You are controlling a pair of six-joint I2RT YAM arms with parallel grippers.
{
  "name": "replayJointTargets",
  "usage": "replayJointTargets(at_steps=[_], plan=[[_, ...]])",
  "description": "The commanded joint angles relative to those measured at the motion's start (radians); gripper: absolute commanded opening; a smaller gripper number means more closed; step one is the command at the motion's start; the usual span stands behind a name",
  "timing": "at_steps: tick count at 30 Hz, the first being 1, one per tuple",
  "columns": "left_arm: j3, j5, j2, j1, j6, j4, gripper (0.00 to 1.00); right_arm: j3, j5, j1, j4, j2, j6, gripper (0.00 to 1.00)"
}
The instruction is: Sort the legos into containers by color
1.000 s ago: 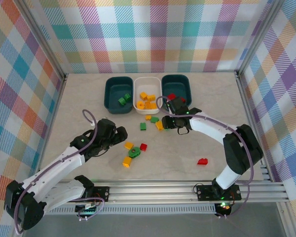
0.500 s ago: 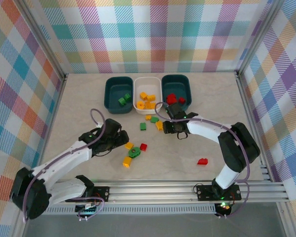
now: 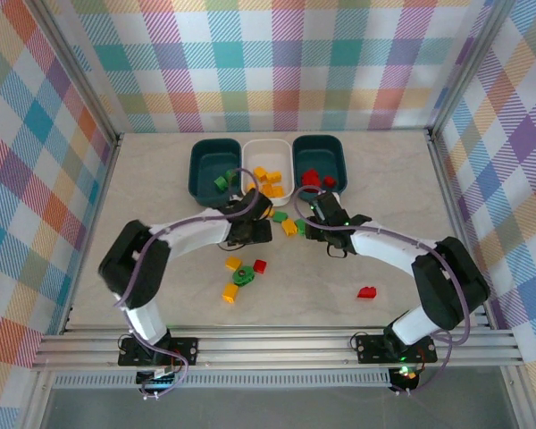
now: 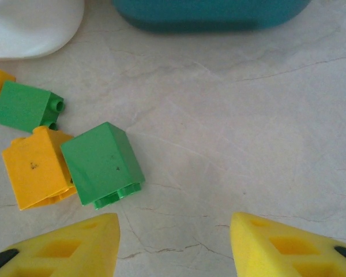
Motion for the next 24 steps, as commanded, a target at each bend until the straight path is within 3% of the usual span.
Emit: replayJointTargets(at_steps=[1,7,11,21,24], plan=[[0.089,-0.064,0.089,-0.010,0.054,-0.013,0.75,-0.020,0.023,-0.011,0.028,-0.034,0.033,0.53],[0.230,-0.138,0.236,-0.009,0.065,-0.055,0.68,-0.046,0.004,-0.017,0.037,-0.075,0.038,0.53],[0.270,-0.127,0.288,-0.009,0.057,-0.060,0.54,-0.054,0.002,-0.018,0.040,-0.099,0.038,0.53],[0.193,-0.104,0.212,-0.010,0.039,-0.040,0.26,-0.068,-0.005,-0.018,0.054,-0.121,0.043,0.52],[0.182,-0.092,0.141,-0.012,0.050,-0.042,0.24,-0.071,-0.004,-0.018,0.057,-0.122,0.043,0.51]])
